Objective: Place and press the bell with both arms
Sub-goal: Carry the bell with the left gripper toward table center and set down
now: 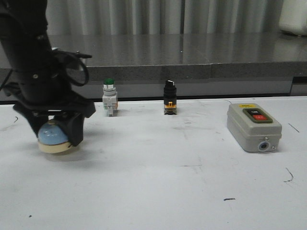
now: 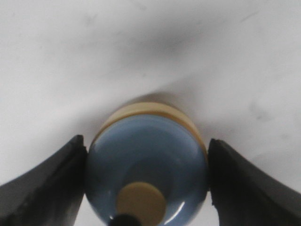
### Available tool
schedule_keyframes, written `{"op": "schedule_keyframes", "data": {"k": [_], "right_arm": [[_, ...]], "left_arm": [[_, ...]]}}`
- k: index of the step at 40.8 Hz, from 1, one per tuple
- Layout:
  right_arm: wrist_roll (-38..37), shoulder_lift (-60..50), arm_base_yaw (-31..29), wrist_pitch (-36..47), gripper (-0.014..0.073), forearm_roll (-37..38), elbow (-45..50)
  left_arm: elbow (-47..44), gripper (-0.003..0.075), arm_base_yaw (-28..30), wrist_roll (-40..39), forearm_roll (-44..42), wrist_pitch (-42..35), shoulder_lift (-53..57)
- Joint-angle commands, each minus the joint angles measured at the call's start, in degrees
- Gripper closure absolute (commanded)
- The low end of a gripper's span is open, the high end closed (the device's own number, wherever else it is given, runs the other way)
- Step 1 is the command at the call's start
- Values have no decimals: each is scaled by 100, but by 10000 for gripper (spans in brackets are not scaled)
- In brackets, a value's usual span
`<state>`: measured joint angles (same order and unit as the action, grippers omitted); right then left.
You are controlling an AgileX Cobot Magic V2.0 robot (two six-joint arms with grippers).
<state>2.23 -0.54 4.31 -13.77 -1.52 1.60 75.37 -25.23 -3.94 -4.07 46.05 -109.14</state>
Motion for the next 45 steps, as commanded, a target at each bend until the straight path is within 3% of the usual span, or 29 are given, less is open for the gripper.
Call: {"op": "schedule_keyframes", "data": {"k": [1, 11, 23, 27, 36, 45], "right_arm": [[57, -95, -29, 444, 661, 70, -43], [57, -95, -29, 444, 661, 70, -43], [57, -95, -29, 444, 661, 70, -43], [57, -95, -29, 444, 661, 70, -43], [57, -95, -29, 444, 661, 70, -43], [57, -95, -29, 444, 661, 70, -43]], "left_arm": [[660, 465, -309, 43, 16, 305, 71], [2021, 465, -869, 43, 121, 682, -685], [2643, 454, -1151, 43, 159, 744, -1387], [2656, 394, -1178, 43, 159, 707, -1441], [2756, 137, -1178, 43, 159, 732, -1429], [2969, 121, -1178, 55, 147, 970, -1165]]}}
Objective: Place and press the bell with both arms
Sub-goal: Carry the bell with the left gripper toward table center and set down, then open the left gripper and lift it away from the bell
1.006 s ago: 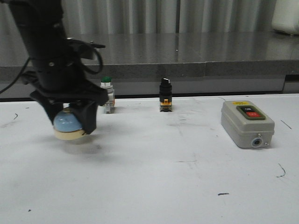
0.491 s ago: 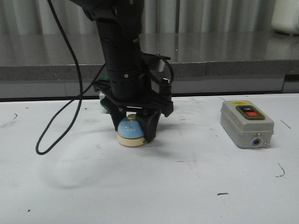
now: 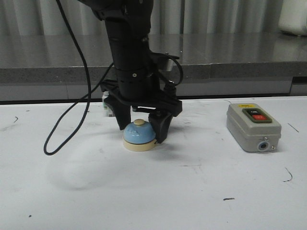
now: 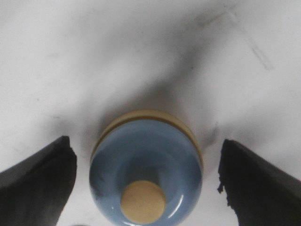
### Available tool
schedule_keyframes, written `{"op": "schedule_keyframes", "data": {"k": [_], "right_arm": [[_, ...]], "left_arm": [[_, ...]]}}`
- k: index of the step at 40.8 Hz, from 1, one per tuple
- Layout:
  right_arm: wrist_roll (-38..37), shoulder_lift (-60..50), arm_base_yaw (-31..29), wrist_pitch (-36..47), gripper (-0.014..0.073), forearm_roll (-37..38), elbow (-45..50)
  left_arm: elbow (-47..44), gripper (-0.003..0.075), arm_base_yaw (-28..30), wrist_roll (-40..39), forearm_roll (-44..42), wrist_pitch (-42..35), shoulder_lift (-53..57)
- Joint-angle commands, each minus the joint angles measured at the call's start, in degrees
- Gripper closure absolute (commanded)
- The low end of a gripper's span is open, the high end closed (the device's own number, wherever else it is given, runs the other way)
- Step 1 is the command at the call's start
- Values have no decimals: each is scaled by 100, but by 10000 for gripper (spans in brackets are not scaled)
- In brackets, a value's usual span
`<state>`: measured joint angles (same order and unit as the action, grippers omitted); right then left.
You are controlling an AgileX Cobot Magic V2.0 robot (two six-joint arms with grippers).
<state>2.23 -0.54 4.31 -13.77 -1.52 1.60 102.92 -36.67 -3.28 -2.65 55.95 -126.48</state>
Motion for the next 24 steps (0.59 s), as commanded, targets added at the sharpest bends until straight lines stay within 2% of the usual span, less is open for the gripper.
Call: {"op": "schedule_keyframes", "data": {"k": [1, 4, 7, 17, 24], "right_arm": [[57, -95, -29, 444, 661, 70, -43], [57, -95, -29, 444, 661, 70, -43], [57, -95, -29, 444, 661, 70, -43], [57, -95, -29, 444, 661, 70, -43], [57, -95, -29, 444, 661, 70, -43]], "left_arm": [[215, 121, -34, -11, 5, -20, 646], [215, 136, -34, 61, 5, -4, 870], [161, 193, -34, 62, 5, 6, 1104], [-451, 497, 304, 62, 5, -79, 1987], [-1327, 659, 867, 36, 16, -321, 2721]]}}
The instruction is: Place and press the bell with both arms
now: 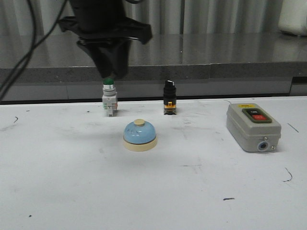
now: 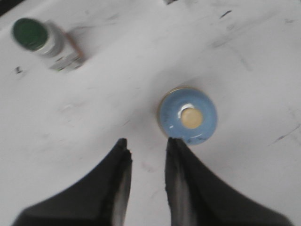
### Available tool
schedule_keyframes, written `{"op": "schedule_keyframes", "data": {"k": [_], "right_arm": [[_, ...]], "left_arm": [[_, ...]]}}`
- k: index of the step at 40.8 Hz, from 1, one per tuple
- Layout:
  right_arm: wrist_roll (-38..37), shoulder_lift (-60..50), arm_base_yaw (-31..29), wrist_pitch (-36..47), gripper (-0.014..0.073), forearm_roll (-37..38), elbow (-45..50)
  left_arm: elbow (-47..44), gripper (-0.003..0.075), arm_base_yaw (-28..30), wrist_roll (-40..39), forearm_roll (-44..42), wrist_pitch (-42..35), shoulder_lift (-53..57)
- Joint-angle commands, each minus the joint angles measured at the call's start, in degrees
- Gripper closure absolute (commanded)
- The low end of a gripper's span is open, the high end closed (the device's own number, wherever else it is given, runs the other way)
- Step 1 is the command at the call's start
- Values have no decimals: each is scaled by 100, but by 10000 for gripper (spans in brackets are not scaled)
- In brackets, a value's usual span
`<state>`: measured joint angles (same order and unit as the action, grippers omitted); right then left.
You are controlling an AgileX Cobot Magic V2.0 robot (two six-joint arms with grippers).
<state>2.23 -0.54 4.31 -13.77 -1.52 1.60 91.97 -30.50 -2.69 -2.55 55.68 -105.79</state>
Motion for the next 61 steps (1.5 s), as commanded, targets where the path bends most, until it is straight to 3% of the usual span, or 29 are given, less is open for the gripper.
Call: {"op": "schedule_keyframes", "data": {"k": [1, 5, 16, 25, 33, 48, 61], "right_arm": [[57, -95, -29, 444, 661, 70, -43], [57, -95, -29, 444, 661, 70, -43], [57, -95, -29, 444, 661, 70, -43], [57, -95, -29, 444, 661, 70, -43], [57, -95, -29, 444, 661, 70, -43], [57, -95, -29, 444, 661, 70, -43], [57, -95, -29, 444, 661, 70, -43]], "left_arm": [[-357, 678, 342, -41, 5, -334, 751], [-956, 739, 800, -87, 34, -564, 1216], [-3022, 740, 1834, -87, 613, -1735, 2921], [-4877, 740, 1917, -87, 611, -3082, 4752], [-6174, 740, 1917, -87, 611, -3759, 6575], [-7210, 740, 1917, -87, 685, -3974, 9943], [-7438, 740, 1917, -87, 683, -3936, 10598]]}}
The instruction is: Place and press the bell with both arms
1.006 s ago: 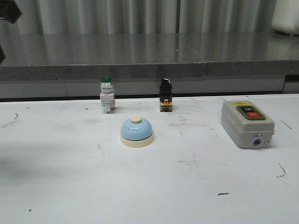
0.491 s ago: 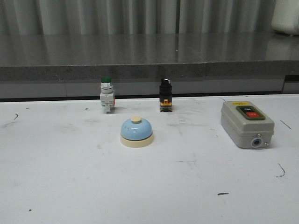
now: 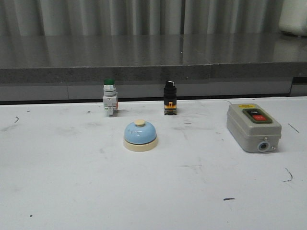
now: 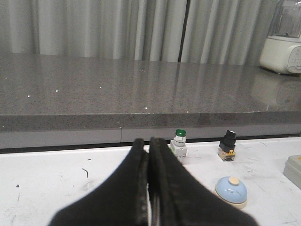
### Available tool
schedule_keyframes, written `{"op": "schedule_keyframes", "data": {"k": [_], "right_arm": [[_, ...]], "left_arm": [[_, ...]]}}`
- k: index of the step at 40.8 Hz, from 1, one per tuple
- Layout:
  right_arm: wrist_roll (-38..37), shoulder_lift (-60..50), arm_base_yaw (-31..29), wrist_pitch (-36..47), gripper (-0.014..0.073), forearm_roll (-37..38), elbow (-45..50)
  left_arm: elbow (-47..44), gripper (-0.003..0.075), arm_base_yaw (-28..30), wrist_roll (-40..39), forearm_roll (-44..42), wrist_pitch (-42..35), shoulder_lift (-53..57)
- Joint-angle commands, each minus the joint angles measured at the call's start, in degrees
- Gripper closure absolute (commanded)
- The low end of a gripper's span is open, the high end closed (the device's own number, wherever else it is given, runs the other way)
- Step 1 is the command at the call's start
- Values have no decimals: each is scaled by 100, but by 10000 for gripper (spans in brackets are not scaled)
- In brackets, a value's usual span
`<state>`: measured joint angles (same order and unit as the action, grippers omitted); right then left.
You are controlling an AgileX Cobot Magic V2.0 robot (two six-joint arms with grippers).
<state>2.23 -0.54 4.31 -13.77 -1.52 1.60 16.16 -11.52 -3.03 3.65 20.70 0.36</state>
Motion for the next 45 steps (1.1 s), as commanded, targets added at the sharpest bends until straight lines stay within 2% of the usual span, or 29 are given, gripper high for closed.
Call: {"op": "schedule_keyframes", "data": {"k": [1, 18, 23, 30, 35, 45], "right_arm": [[57, -95, -29, 444, 661, 70, -43], [47, -95, -29, 445, 661, 64, -43], [36, -95, -29, 692, 661, -54, -43], [8, 8, -29, 577, 661, -234, -508], [8, 585, -29, 331, 661, -278, -1110], [8, 2886, -29, 511, 660, -278, -2540]], "left_arm": [[143, 740, 19, -54, 64, -438, -17], [143, 740, 19, -54, 64, -438, -17], [143, 740, 19, -54, 64, -438, -17], [143, 740, 19, -54, 64, -438, -17], [143, 740, 19, -54, 64, -438, -17], [143, 740, 19, -54, 64, -387, -17]]}}
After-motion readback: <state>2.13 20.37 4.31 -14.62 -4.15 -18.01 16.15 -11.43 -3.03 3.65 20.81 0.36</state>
